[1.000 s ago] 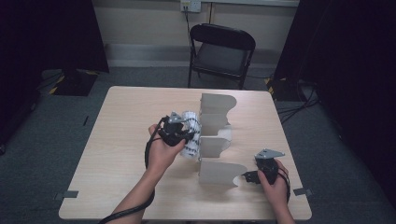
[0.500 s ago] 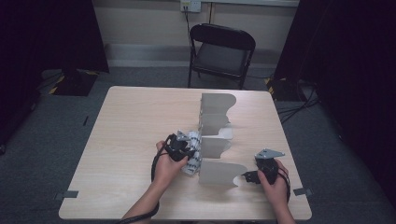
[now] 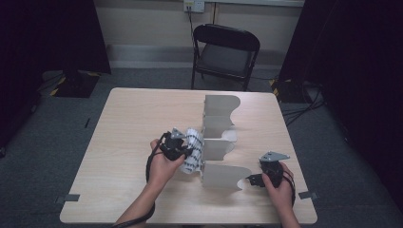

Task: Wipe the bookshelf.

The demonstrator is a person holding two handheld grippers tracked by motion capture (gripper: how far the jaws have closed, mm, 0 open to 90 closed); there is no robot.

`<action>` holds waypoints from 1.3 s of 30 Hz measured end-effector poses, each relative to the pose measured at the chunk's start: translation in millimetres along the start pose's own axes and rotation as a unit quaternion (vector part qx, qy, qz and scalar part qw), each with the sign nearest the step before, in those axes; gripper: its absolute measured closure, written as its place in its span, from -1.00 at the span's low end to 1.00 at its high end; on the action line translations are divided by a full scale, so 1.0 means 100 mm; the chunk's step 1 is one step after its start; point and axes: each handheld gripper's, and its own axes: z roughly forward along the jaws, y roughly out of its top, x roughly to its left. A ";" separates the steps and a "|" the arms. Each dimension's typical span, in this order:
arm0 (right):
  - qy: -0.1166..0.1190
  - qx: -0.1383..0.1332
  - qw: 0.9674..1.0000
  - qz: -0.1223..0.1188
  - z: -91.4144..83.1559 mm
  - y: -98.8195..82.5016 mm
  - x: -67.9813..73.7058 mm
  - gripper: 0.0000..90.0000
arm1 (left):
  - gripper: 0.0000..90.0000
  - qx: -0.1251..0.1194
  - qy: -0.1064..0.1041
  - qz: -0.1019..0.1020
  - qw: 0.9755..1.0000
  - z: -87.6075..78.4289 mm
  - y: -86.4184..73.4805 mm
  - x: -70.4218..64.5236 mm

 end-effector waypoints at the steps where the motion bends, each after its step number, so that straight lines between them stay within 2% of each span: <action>1: 0.000 0.000 1.000 0.001 0.00 0.00 0.00 -0.80 | 0.78 -0.010 0.004 0.003 1.000 -0.06 0.08 0.00; 7: 0.000 0.000 1.000 0.000 0.00 0.00 0.00 -0.80 | 0.78 -0.054 0.012 0.022 0.998 -0.37 0.49 -0.01; 10: 0.000 0.000 1.000 0.000 0.00 0.00 0.00 -0.80 | 0.78 -0.064 0.008 0.028 0.998 -0.41 0.62 -0.05; 13: 0.000 0.000 1.000 0.000 0.00 0.00 0.00 -0.80 | 0.78 -0.062 0.007 0.034 0.997 -0.36 0.65 -0.09; 20: 0.002 0.000 1.000 -0.002 0.00 0.00 0.00 -0.80 | 0.78 -0.028 -0.004 0.039 0.999 -0.05 0.41 -0.13; 24: 0.002 0.000 1.000 -0.002 0.00 0.00 0.00 -0.80 | 0.78 -0.015 -0.011 0.032 0.999 0.10 0.25 -0.14; 29: 0.001 -0.001 1.000 -0.002 0.00 0.00 0.00 -0.80 | 0.78 0.003 -0.014 0.025 1.000 0.20 0.07 -0.16; 34: 0.003 0.000 1.000 -0.004 0.00 0.00 0.00 -0.80 | 0.78 0.024 -0.023 0.025 0.999 0.33 -0.20 -0.21; 39: 0.003 0.000 1.000 -0.005 0.00 0.00 0.00 -0.80 | 0.78 0.036 -0.023 0.019 0.999 0.39 -0.37 -0.20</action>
